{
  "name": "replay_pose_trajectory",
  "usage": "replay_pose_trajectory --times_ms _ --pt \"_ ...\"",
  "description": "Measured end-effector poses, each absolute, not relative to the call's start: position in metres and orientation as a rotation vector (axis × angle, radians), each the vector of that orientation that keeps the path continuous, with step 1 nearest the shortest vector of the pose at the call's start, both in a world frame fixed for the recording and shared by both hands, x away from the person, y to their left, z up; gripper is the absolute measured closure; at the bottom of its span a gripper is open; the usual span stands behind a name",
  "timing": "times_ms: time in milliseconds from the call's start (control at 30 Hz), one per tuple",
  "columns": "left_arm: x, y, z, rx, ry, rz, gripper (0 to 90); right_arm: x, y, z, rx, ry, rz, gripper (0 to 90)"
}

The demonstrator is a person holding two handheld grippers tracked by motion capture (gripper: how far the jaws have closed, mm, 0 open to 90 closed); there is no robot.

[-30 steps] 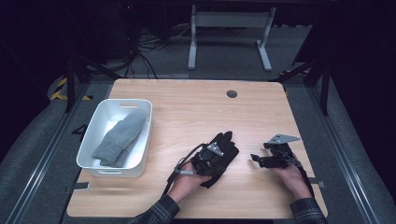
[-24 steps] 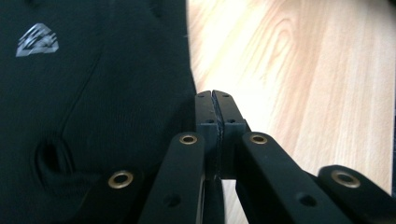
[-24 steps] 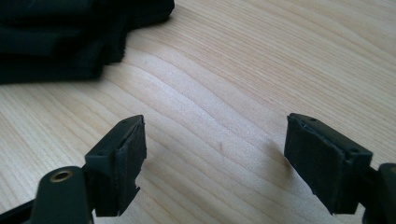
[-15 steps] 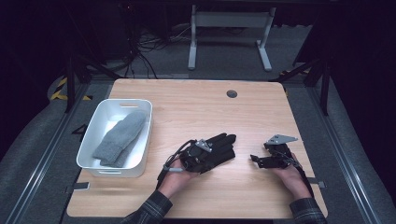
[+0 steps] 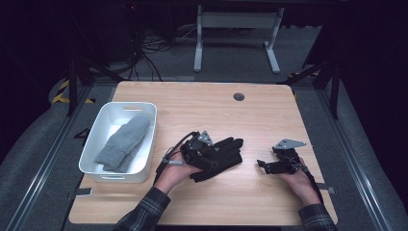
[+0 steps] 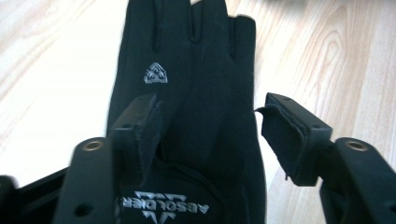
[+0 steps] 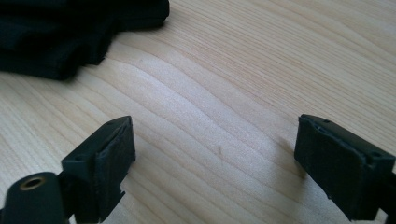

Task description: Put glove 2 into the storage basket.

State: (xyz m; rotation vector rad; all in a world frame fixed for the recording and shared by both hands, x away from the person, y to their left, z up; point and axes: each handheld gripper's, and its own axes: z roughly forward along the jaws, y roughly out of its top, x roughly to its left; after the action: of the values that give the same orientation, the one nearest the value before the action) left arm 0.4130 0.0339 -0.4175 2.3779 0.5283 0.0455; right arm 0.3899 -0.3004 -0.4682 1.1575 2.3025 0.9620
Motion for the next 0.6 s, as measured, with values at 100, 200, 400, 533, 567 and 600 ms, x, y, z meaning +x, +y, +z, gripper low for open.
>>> replay_pose_trajectory --times_ms 100,200,400,533,567,600 --pt "0.42 0.031 -0.418 2.384 0.519 0.049 26.4 0.389 -0.3 -0.469 1.154 2.296 0.971 11.2" --pt "0.425 0.027 -0.42 2.386 0.522 0.047 19.4 0.389 -0.3 -0.469 1.154 2.296 0.971 11.2" --pt "0.433 0.019 -0.429 2.4 0.516 0.045 15.7 0.389 -0.3 -0.469 1.154 2.297 0.97 11.2" --pt "0.436 0.015 -0.436 2.417 0.518 0.061 14.6 0.389 -0.3 -0.469 1.154 2.297 0.972 11.2" --pt "0.437 0.014 -0.437 2.422 0.513 0.064 14.6 0.389 -0.3 -0.469 1.154 2.297 0.972 11.2" --pt "0.437 0.013 -0.44 2.43 0.524 0.068 14.5 0.389 -0.3 -0.469 1.154 2.297 0.972 11.2"
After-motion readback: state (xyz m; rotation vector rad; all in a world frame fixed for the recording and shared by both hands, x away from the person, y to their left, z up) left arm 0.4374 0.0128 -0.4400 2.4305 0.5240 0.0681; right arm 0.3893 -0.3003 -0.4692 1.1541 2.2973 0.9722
